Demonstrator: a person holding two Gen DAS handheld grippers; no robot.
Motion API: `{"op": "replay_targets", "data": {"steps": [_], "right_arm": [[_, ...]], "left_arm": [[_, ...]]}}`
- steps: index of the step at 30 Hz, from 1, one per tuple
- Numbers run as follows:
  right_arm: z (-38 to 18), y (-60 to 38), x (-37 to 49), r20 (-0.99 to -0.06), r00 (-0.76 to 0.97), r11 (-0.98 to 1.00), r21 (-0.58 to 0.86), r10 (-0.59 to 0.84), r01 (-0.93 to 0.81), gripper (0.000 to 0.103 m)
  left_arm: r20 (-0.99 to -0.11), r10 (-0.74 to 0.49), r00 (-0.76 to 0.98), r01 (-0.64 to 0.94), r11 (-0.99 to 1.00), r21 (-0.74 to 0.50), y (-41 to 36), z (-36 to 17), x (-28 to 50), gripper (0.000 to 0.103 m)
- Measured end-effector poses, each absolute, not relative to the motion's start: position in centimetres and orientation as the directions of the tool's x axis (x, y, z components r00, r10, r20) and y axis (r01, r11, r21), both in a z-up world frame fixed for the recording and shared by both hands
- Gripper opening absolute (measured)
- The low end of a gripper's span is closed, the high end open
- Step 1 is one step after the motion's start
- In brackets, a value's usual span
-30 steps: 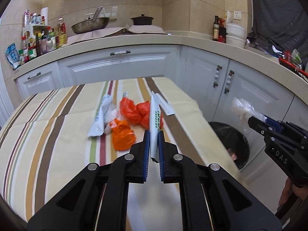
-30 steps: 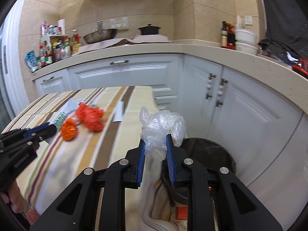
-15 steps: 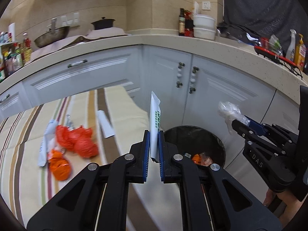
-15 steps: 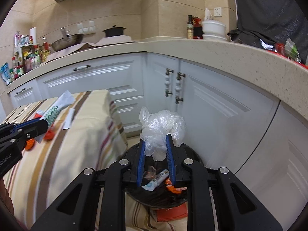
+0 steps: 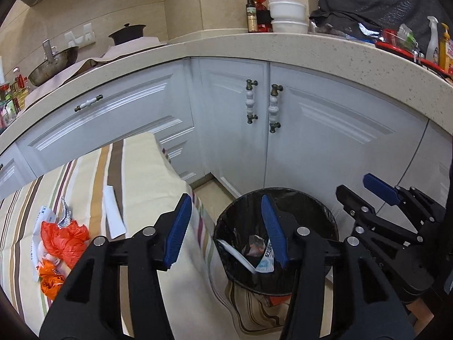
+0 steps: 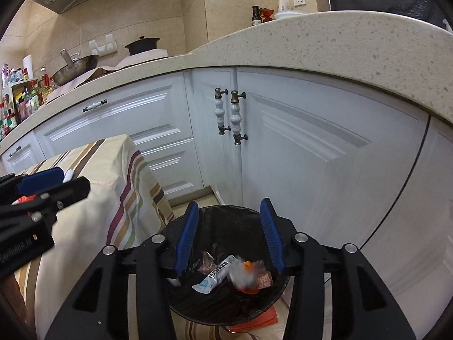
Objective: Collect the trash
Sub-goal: 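Open both grippers over the bin to drop the tube and bag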
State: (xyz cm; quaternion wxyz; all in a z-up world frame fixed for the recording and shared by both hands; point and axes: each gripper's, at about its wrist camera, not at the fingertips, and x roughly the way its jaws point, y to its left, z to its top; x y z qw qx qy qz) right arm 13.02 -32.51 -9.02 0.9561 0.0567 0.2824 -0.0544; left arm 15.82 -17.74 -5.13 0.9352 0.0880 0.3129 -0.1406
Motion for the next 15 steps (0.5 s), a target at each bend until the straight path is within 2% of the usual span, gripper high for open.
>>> {"op": "replay_targets", "data": {"steps": [6, 15], "right_arm": [[-7.9, -31.5, 12.0, -0.538, 0.840, 0.988, 0.083, -0.068, 0.133, 0.052], [-4.9, -26.7, 10.6, -0.482, 0.876, 0.994, 0.100, 0.010, 0.044, 0.058]], "left_arm": [[-0.586, -0.196, 0.786, 0.267, 0.963, 0.036, -14.4, -3.6, 15.0, 0.051], [-0.542, -0.103, 0.834, 0.141, 0.990, 0.030, -6.6, -1.8, 11.6, 0.056]]}}
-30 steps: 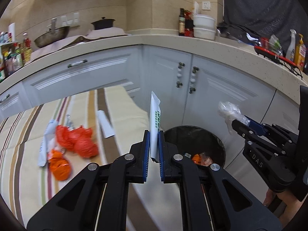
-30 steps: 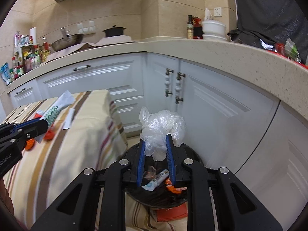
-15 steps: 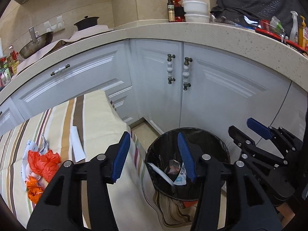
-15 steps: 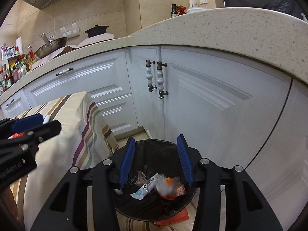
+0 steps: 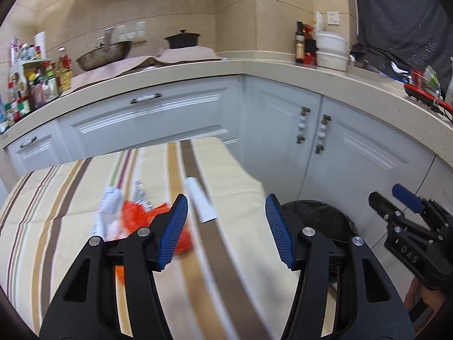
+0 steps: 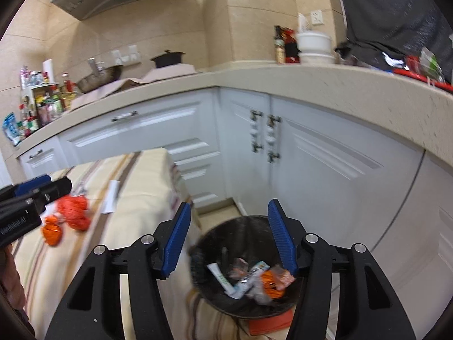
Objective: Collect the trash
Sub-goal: 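Open both grippers over the bin to drop the tube and bag, then move the right gripper to the orange bag on the table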
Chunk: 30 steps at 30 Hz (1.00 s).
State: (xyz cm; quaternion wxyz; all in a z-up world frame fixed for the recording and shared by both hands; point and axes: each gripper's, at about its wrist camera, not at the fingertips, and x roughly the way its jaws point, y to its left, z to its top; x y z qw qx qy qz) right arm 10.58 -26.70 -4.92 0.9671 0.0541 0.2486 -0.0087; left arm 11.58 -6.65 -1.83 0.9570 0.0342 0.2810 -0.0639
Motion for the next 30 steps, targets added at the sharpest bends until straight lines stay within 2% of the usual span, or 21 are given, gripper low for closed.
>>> {"op": "replay_targets", "data": {"steps": [12, 30], "right_arm": [[-3.3, -17.3, 10.7, -0.467, 0.867, 0.985, 0.093, 0.174, -0.148, 0.061], [-5.7, -5.4, 12.3, -0.563, 0.738, 0.915, 0.089, 0.371, -0.393, 0.061]], "left_arm": [[-0.567, 0.085, 0.819, -0.084, 0.996, 0.028, 5.1, -2.4, 8.3, 0.056], [-0.582, 0.233, 0.779, -0.256, 0.966, 0.043, 14.2, -3.9, 6.2, 0.056]]}}
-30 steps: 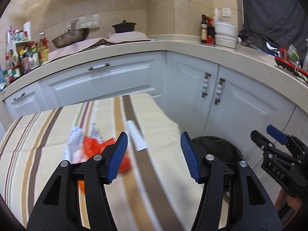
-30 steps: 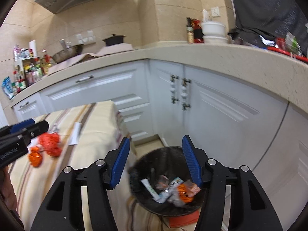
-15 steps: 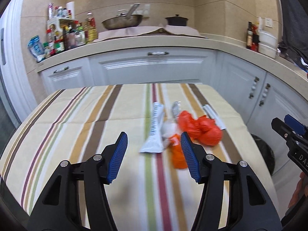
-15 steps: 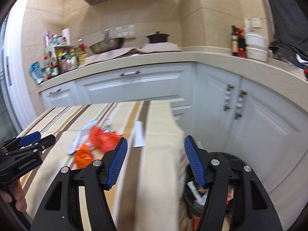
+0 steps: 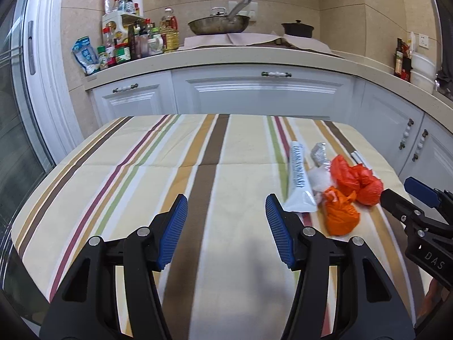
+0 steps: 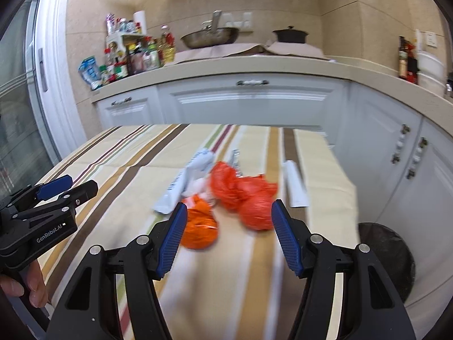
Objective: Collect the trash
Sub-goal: 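Move the right gripper to the orange bag on the table, then grasp the orange bag with the right gripper while the left gripper grasps the white-green tube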
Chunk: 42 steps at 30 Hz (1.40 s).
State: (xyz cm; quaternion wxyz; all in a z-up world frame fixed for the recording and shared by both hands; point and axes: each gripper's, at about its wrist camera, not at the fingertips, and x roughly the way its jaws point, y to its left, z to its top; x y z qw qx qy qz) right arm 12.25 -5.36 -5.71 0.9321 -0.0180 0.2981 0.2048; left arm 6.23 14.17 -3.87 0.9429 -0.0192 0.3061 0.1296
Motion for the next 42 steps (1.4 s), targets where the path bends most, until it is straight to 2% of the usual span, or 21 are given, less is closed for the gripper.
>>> {"op": "replay_targets", "data": {"steps": [14, 17, 18, 27, 35, 42], "right_arm": [[-8.7, -1.6, 15.7, -0.717, 0.597, 0.900, 0.097, 0.360, -0.426, 0.063], [-9.1, -1.6, 16.1, -0.734, 0.566, 0.893, 0.120, 0.374, -0.434, 0.048], [-9.2, -1.6, 16.1, -0.735, 0.560, 0.890, 0.128, 0.382, -0.439, 0.044], [-7.1, -3.3, 14.6, -0.673, 0.630, 0.891, 0.099, 0.389, -0.444, 0.043], [-5.7, -7.8, 14.4, -0.627, 0.699, 0.923, 0.087, 0.343, -0.376, 0.043], [-5.9, -11.7, 15.1, -0.615, 0.730, 0.948, 0.098, 0.297, -0.303, 0.043]], "left_arm": [[-0.609, 0.219, 0.763, -0.276, 0.961, 0.000, 16.6, -4.9, 6.7, 0.059], [-0.611, 0.207, 0.764, -0.265, 0.964, -0.004, 16.2, -5.0, 7.0, 0.062], [-0.612, 0.204, 0.764, -0.261, 0.965, -0.005, 16.1, -5.1, 7.0, 0.062], [-0.624, 0.145, 0.767, -0.186, 0.983, 0.000, 12.7, -5.5, 8.7, 0.062], [-0.654, 0.106, 0.749, -0.120, 0.993, 0.023, 9.4, -6.2, 11.1, 0.062], [-0.684, 0.132, 0.717, -0.124, 0.990, 0.061, 8.2, -7.1, 13.1, 0.062]]}}
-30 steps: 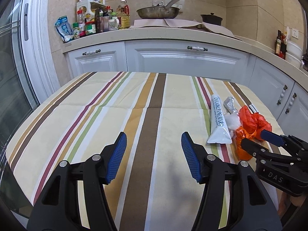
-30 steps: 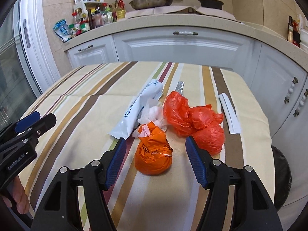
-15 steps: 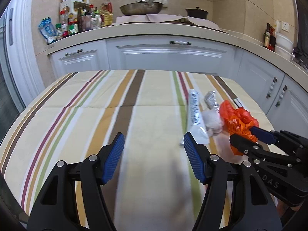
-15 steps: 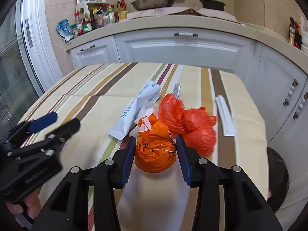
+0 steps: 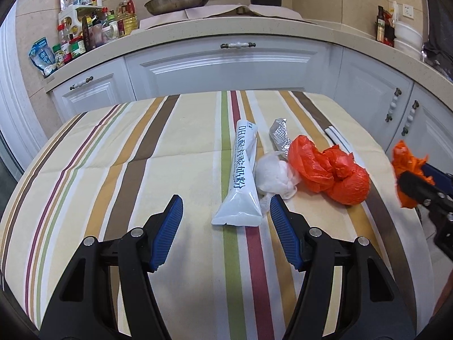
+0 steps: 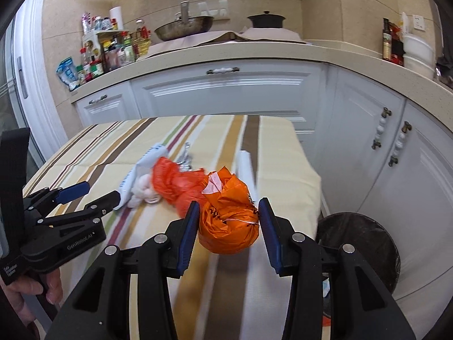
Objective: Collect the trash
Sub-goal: 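Grasp the orange bag with the right gripper while the left gripper grasps the white-green tube, then carry the orange bag and tube to the bin and open both grippers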
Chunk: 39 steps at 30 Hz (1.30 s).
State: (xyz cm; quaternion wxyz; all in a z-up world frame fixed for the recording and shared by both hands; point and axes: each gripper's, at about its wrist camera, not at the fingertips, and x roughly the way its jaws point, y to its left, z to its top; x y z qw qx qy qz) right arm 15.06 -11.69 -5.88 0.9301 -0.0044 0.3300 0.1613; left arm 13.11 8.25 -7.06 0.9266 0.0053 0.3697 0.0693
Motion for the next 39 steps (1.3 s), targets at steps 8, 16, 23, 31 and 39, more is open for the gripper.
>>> {"op": "replay_targets", "data": {"steps": [8, 16, 23, 31, 39], "right_arm": [[-6.3, -13.8, 15.5, -0.606, 0.736, 0.950, 0.129, 0.301, -0.283, 0.043], [-6.4, -14.2, 15.6, -0.603, 0.734, 0.947, 0.138, 0.313, -0.290, 0.043], [-6.7, -14.2, 15.8, -0.608, 0.729, 0.947, 0.143, 0.314, -0.289, 0.043], [-6.8, -14.4, 15.9, -0.608, 0.732, 0.949, 0.141, 0.309, -0.283, 0.043], [-6.4, -14.7, 15.4, -0.601, 0.741, 0.951, 0.133, 0.300, -0.278, 0.043]], "left_arm": [[-0.732, 0.143, 0.666, -0.136, 0.988, 0.069, 8.3, -8.3, 14.9, 0.062], [-0.774, 0.104, 0.624, -0.167, 0.986, -0.002, 10.2, -9.3, 15.5, 0.058], [-0.777, 0.089, 0.624, -0.147, 0.989, -0.004, 10.3, -9.4, 15.5, 0.041], [-0.732, 0.115, 0.672, -0.109, 0.992, 0.056, 8.8, -8.5, 15.2, 0.038], [-0.699, 0.133, 0.703, -0.144, 0.989, 0.042, 9.5, -7.1, 13.5, 0.038]]}}
